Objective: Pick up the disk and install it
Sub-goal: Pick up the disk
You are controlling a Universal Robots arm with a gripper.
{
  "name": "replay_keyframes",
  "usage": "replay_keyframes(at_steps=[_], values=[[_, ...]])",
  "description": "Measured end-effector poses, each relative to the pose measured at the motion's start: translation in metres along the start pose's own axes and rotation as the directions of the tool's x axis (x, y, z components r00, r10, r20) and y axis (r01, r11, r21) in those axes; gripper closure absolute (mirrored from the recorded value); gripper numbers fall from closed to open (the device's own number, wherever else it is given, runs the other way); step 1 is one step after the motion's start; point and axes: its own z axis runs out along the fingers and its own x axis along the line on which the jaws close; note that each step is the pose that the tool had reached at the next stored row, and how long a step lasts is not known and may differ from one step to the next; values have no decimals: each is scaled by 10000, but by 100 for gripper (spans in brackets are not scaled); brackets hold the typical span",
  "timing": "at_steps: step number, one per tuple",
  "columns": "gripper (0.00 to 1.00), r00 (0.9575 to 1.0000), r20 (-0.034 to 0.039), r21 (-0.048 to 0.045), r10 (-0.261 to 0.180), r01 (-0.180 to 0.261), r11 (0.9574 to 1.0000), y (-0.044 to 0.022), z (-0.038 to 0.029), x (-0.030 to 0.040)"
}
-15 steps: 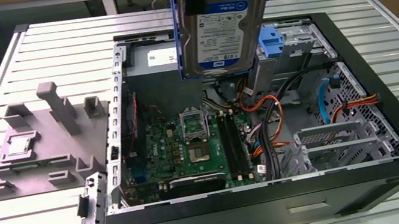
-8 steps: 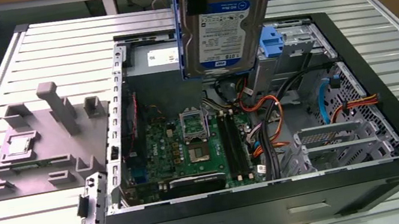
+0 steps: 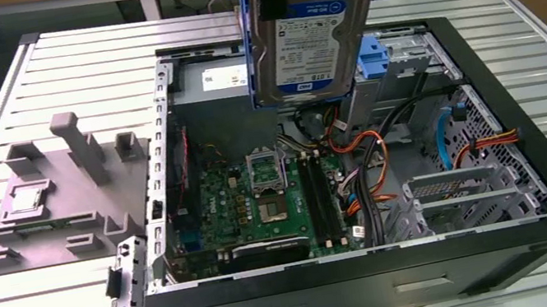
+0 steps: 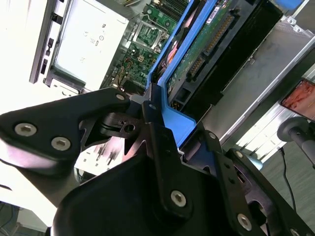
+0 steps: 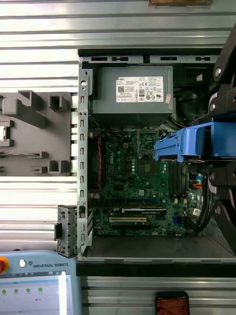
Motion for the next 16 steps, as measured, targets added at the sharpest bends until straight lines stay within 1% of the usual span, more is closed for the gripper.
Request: replay_keyframes(at_steps=[6,16], values=[[63,10000,0,-1,-2,2,10000,34,2,1],[63,10000,0,0,-2,2,10000,47,2,1]])
